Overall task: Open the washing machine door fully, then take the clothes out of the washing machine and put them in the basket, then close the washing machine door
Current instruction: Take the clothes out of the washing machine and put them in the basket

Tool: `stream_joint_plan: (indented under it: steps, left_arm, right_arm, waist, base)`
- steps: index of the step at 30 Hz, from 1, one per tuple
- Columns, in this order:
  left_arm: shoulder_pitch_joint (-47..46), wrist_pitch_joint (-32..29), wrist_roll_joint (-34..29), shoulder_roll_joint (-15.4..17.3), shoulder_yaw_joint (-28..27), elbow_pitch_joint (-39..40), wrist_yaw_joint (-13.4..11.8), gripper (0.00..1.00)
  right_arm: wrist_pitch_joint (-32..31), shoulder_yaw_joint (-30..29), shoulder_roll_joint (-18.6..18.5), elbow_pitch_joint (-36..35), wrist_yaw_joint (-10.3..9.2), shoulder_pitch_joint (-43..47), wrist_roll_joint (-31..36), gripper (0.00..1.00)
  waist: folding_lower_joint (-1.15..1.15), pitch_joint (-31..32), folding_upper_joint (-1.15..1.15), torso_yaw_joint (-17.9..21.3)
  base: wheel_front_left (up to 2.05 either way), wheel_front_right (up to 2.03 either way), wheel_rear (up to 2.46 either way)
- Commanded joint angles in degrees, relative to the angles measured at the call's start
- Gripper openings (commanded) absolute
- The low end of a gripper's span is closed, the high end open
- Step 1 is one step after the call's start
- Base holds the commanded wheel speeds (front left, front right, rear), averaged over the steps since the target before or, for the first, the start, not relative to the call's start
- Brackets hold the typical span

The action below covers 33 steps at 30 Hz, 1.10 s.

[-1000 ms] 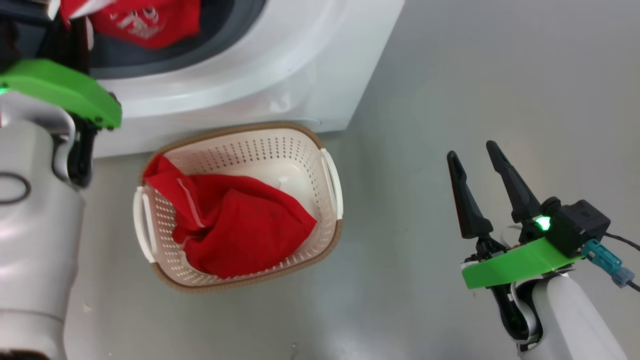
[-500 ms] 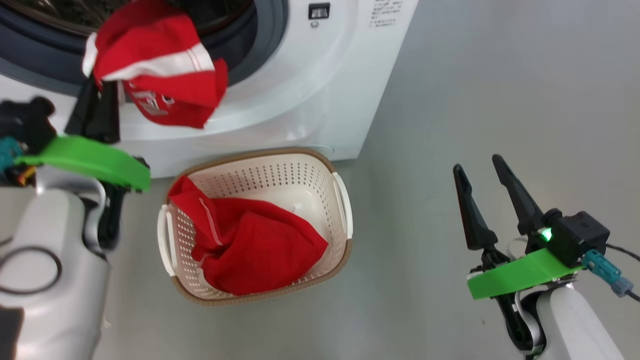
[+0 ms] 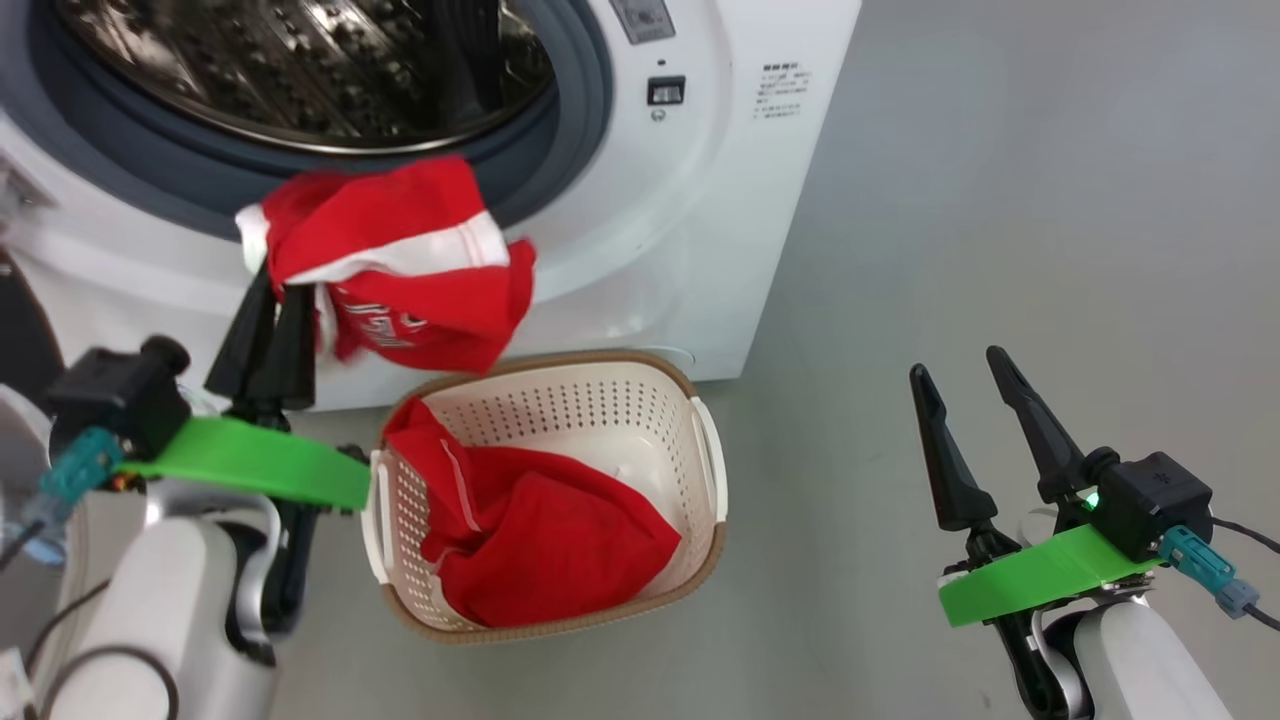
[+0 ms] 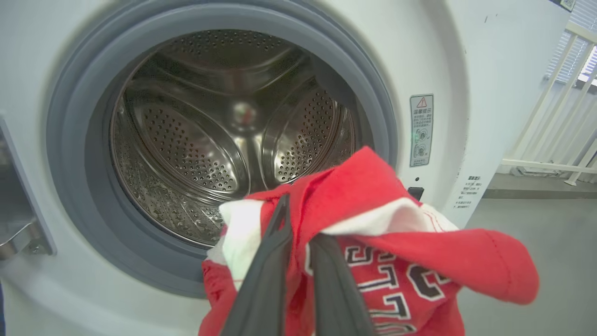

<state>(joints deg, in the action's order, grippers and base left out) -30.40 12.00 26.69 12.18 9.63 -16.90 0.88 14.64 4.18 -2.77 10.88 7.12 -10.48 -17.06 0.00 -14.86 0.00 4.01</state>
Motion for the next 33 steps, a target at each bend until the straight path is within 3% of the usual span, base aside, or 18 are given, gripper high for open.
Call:
stream_joint_plan:
  steps: [1, 6, 14, 33]
  left_arm:
    - [1.1, -0.6, 0.0, 2.0, -1.6, 3.8, -0.8, 0.0]
    - [4.2, -2.6, 0.1, 2.0, -1.0, 9.9, -2.2, 0.0]
    - [6.2, -4.0, 1.9, 0.9, -0.5, 11.6, -2.3, 0.0]
    - [0.0, -0.4, 6.1, -3.2, 1.7, -12.3, 3.2, 0.0]
  right_arm:
    - [0.4, 0.8, -0.1, -1.4, 0.36, 0.6, 0.2, 1.0]
    - [0.4, 0.9, -0.1, -1.6, 0.36, 1.0, 0.1, 1.0]
    - [0.4, 1.3, -0.1, -1.9, 0.36, 0.8, -0.4, 1.0]
    - [0.4, 1.6, -0.1, -2.0, 0.36, -0.7, -0.9, 1.0]
  waist:
    - [0.0, 1.1, 0.0, -0.7]
    - [0.0, 1.6, 0.0, -1.0]
    - [0.0, 0.6, 0.0, -0.9]
    - [0.0, -5.0, 0.0, -0.7]
  base:
    - [0.0, 0.0, 0.0]
    - [0.0, 0.0, 0.0]
    - [0.0, 0.0, 0.0]
    - [0.0, 0.0, 0.0]
